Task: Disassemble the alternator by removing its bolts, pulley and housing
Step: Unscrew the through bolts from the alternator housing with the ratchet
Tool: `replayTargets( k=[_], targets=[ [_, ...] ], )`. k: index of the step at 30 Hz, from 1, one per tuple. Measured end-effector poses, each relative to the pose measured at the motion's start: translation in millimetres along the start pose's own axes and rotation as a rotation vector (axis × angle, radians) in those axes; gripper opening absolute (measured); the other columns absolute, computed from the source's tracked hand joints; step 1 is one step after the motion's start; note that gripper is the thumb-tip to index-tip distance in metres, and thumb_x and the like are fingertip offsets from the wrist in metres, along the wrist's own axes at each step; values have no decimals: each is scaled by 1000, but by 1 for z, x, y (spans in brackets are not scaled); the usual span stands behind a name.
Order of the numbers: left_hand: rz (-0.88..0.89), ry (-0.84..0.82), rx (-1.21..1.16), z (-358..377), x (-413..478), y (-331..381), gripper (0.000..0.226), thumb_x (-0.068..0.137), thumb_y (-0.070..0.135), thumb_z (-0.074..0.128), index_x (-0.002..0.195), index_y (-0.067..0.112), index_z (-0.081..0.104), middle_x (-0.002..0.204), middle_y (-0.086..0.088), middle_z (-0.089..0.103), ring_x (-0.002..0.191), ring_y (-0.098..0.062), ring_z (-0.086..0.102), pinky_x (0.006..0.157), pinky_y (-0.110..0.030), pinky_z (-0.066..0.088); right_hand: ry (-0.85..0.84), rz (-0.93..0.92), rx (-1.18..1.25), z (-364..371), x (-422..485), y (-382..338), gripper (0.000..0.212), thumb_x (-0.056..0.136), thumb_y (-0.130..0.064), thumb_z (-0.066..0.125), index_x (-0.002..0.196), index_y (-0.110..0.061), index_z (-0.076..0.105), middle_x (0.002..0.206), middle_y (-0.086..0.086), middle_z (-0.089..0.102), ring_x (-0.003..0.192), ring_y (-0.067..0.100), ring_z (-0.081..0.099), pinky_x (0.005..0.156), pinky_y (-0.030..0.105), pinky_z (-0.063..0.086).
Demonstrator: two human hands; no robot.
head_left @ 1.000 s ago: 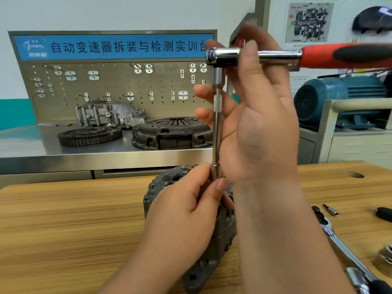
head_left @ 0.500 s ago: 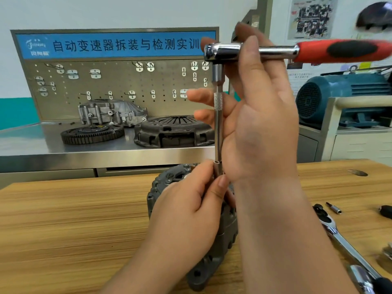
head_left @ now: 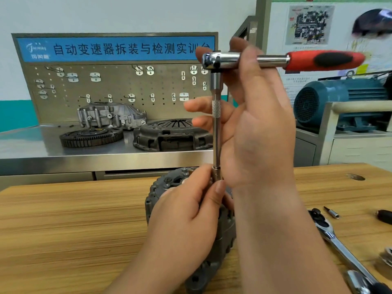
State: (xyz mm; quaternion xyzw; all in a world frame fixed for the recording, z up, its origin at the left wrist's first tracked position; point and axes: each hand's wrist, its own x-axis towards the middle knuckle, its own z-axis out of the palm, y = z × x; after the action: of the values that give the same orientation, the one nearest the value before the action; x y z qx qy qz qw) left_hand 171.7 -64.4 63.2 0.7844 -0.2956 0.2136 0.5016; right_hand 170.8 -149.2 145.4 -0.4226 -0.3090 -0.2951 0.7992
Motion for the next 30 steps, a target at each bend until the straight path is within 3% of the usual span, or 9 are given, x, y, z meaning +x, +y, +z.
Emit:
replayTargets(
  k=[3,6,9,12,15,18,23,30],
  targets=[
    [-45,17,6,1,1,0,27,85,47,42,97,31,60,86,20,70,82,-12,65,77,-50,52,-8,-131,-124,0,-1,-1,15,100,-16,48,108,-23,59,102,1,63,59,16,65,46,21,48],
    [-78,32,-13,3,1,-1,24,82,43,43,94,33,61,81,18,70,76,-12,64,74,-52,52,-44,-219,-222,3,-3,-1,17,95,-10,55,108,-16,64,95,-1,62,65,14,62,49,20,49],
    [-68,35,-26,3,0,-1,31,79,50,42,92,29,60,78,8,69,79,-21,63,72,-54,51,-40,-142,-167,5,-3,3,22,98,-15,51,118,-16,62,111,6,63,61,15,62,48,19,48],
    [-42,20,-39,1,0,-1,47,78,61,35,96,26,60,83,5,68,86,-25,62,75,-55,50,-8,-46,-66,5,-2,3,20,103,-25,41,115,-20,57,120,12,63,53,16,64,44,20,48],
    [-21,16,2,1,-1,0,47,81,62,33,98,27,59,87,8,68,91,-21,63,78,-51,50,30,19,3,2,-1,1,21,103,-29,42,106,-15,57,114,15,66,50,16,64,41,20,47],
    [-34,29,43,1,1,-1,34,84,52,39,95,28,59,86,14,69,87,-14,64,76,-47,51,35,-45,-43,1,-1,1,13,101,-21,48,107,-20,60,100,2,65,57,16,64,43,19,46],
    [-47,40,67,3,2,-1,26,83,49,39,96,36,58,85,28,68,80,0,63,73,-45,53,-22,-190,-173,0,-1,-2,16,96,-12,54,106,-20,64,109,6,63,67,17,65,49,20,49],
    [-28,4,-22,1,-1,-2,47,80,62,35,95,24,59,80,1,66,81,-23,62,74,-55,50,24,37,29,2,-1,0,28,102,-31,40,119,-15,56,124,12,64,50,16,64,42,19,47]
  ],
)
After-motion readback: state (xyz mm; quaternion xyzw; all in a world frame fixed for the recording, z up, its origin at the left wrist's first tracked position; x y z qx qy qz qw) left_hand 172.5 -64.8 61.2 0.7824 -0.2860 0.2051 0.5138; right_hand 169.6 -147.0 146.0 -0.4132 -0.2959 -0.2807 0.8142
